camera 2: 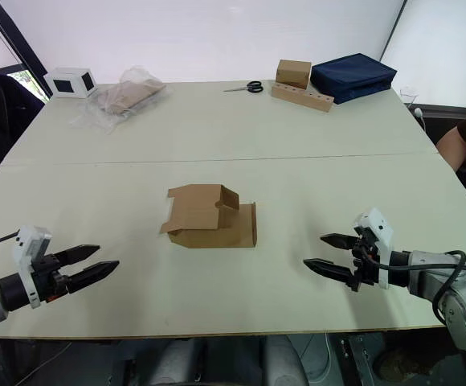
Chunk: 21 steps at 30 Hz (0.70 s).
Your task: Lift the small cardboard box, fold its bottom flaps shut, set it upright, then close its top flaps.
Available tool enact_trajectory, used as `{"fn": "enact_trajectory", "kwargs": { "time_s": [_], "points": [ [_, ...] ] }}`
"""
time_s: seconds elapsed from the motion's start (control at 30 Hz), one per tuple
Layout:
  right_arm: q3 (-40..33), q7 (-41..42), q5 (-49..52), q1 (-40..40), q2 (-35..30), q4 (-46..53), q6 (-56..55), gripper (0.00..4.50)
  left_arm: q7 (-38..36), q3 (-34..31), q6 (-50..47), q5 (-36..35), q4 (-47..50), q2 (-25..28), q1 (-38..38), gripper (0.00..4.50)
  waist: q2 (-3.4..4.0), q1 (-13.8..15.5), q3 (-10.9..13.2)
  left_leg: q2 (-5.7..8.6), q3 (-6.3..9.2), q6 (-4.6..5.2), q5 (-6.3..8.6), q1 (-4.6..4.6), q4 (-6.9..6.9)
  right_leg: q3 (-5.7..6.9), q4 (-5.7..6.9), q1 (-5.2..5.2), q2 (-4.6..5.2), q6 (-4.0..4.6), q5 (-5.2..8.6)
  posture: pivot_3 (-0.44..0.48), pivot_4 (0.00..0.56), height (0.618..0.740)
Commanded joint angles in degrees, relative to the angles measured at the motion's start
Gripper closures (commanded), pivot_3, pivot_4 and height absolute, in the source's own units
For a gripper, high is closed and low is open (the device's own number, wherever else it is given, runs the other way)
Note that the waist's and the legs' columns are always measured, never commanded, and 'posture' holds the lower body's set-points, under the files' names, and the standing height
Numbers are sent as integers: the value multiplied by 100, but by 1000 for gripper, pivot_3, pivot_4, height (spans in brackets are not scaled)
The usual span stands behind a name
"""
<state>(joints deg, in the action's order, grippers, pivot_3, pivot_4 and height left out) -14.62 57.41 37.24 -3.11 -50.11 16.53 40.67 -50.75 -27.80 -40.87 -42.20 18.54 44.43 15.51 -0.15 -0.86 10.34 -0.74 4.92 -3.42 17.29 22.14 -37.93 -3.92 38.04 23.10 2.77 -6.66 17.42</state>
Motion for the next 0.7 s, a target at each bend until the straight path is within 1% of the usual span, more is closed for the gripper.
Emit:
{"fn": "enact_trajectory", "kwargs": {
  "time_s": [0.03,0.27,0.4,0.47,0.53,0.63,0.7],
  "points": [
    [-119,26,44,0,19,124,-121,42,-81,-115,63,-54,37,45,-11,0,0,2,0,0,0,0,0,0,0,0,0,0,0,0,0,0,150,740],
    [-75,-98,21,85,27,161,-70,42,-47,-79,53,5,7,68,-66,0,0,1,0,0,0,0,0,0,0,0,0,0,0,0,0,0,150,740],
    [-29,-211,13,190,54,189,-52,42,22,48,231,259,-87,74,-183,0,0,-1,0,0,0,0,0,0,0,0,0,0,0,0,0,0,150,740],
    [-43,-293,22,285,64,211,-40,42,151,106,395,499,-185,65,-278,0,0,6,0,0,0,0,0,0,0,0,0,0,0,0,0,0,150,740],
    [-89,-359,27,348,36,272,-28,42,93,118,388,515,-217,134,-359,0,0,1,0,0,0,0,0,0,0,0,1,0,0,0,0,0,150,740],
    [-140,-379,31,378,-72,548,-42,42,24,31,-104,213,-327,408,-719,0,-2,13,1,0,1,0,0,0,0,0,0,0,0,0,0,0,150,740],
    [-85,-360,32,424,-164,865,-58,42,-129,25,-872,-216,-602,768,-1149,0,-2,19,1,0,5,0,0,3,0,4,2,2,-1,0,0,0,150,740]
  ]
}}
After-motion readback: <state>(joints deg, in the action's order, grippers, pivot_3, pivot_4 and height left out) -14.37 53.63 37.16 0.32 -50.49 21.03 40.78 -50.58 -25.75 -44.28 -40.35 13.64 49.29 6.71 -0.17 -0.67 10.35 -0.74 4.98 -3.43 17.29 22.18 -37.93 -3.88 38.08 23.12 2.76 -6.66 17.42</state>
